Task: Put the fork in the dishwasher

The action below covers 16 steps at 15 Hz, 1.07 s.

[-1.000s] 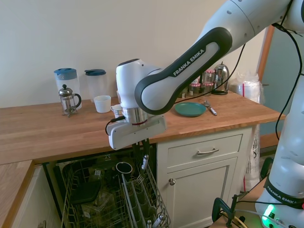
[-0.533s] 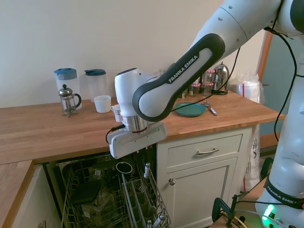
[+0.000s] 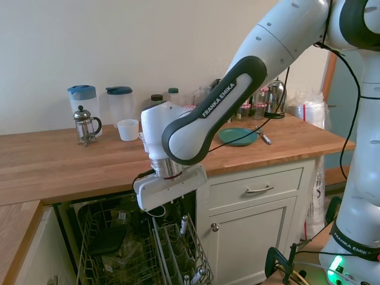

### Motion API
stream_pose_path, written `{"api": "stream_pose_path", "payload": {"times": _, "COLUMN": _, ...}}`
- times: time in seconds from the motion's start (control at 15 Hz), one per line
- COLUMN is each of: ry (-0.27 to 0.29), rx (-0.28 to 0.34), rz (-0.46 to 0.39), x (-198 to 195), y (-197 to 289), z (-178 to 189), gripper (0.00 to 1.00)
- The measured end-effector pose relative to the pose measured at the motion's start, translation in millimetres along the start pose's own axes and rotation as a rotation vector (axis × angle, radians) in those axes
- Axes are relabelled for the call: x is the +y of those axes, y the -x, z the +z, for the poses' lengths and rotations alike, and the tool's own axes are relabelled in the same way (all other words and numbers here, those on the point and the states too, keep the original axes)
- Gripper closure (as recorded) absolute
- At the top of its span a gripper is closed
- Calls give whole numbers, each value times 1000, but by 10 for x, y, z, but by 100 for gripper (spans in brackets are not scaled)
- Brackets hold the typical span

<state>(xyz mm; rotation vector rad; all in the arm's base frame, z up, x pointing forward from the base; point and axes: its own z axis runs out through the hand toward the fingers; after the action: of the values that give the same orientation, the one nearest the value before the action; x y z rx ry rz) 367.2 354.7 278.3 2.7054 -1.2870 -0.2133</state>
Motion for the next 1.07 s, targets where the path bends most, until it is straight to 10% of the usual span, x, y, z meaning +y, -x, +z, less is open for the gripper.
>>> {"api": "stream_pose_path", "payload": {"times": 0.87, "ry": 55, "rx": 14, "rz": -12, "x": -459, "y": -40, "z": 393, "gripper": 100}}
{"api": "stream_pose_path", "payload": {"times": 0.93, "ry": 57, "rx": 15, "rz": -10, "x": -470, "y": -49, "z": 381, "gripper": 0}}
{"api": "stream_pose_path", "payload": {"times": 1.07, "ry": 65, "rx": 16, "rz": -12, "x": -474, "y": -49, "z": 392, "gripper": 0}}
